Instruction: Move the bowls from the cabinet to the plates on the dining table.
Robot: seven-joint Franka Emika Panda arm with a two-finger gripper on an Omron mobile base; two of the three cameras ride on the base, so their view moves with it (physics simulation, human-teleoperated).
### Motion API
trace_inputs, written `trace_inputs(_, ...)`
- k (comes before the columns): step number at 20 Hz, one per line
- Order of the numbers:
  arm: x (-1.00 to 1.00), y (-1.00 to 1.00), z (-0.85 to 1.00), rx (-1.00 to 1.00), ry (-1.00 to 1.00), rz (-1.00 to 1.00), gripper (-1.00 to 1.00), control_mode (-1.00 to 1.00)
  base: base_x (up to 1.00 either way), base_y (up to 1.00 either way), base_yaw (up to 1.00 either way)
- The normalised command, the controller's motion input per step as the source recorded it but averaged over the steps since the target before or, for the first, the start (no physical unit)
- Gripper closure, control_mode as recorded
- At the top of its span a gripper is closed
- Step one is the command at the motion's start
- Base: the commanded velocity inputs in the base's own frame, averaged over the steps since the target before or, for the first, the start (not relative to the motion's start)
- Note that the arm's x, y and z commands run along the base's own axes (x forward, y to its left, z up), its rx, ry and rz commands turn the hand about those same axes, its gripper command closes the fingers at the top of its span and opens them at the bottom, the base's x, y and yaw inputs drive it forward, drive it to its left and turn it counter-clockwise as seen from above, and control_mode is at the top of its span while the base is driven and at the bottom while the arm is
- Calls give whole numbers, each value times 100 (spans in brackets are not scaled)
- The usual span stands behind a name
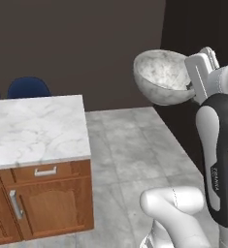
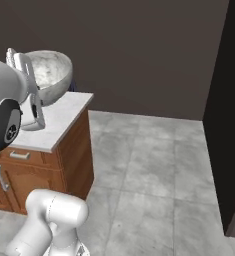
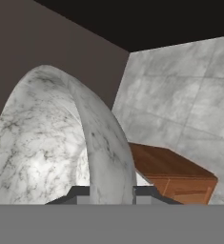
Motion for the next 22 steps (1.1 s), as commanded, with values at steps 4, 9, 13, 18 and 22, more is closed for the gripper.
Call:
trace_inputs(4,0,0,0,0,0,0,100,100,5,62,0)
trace_inputs(9,0,0,0,0,0,0,100,100,8,60,0)
trace_inputs(13,0,0,0,0,0,0,100,100,9,61,0)
trace_inputs(18,0,0,0,0,0,0,100,100,2,62,0)
trace_inputs(22,0,0,0,0,0,0,100,100,0,62,0)
